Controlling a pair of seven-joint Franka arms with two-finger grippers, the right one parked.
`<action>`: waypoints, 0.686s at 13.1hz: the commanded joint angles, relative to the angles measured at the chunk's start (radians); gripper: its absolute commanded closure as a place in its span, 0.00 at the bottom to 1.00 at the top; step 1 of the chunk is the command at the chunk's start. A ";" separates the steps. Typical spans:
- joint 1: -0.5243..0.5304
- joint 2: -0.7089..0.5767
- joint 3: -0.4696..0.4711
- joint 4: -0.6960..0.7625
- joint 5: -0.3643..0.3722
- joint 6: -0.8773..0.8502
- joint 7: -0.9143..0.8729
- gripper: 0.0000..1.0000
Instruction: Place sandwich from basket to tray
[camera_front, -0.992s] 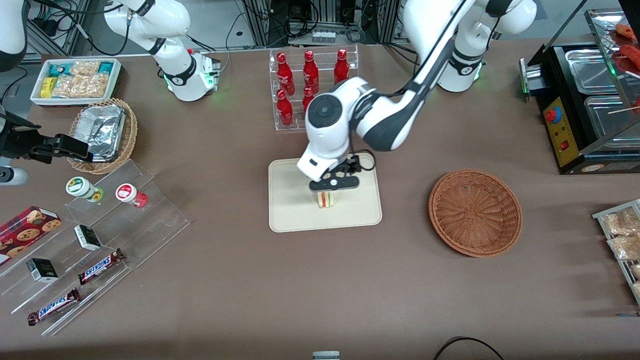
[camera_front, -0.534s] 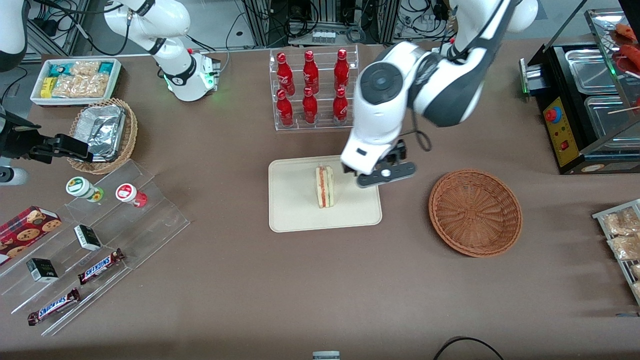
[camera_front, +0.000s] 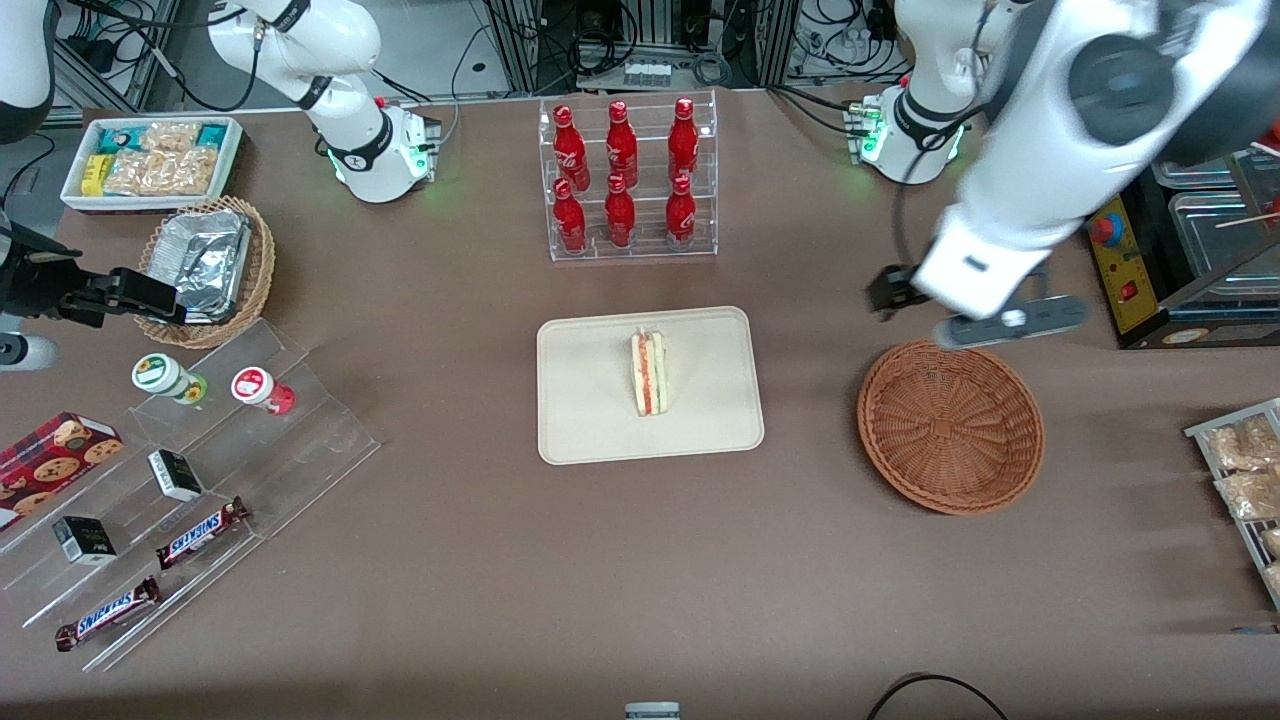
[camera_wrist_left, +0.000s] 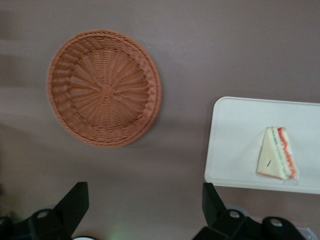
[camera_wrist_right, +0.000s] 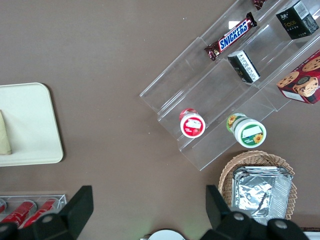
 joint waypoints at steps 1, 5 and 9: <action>0.089 -0.058 -0.013 -0.041 -0.021 -0.038 0.145 0.00; 0.190 -0.131 -0.013 -0.105 -0.021 -0.041 0.310 0.00; 0.238 -0.163 -0.011 -0.127 -0.018 -0.041 0.385 0.00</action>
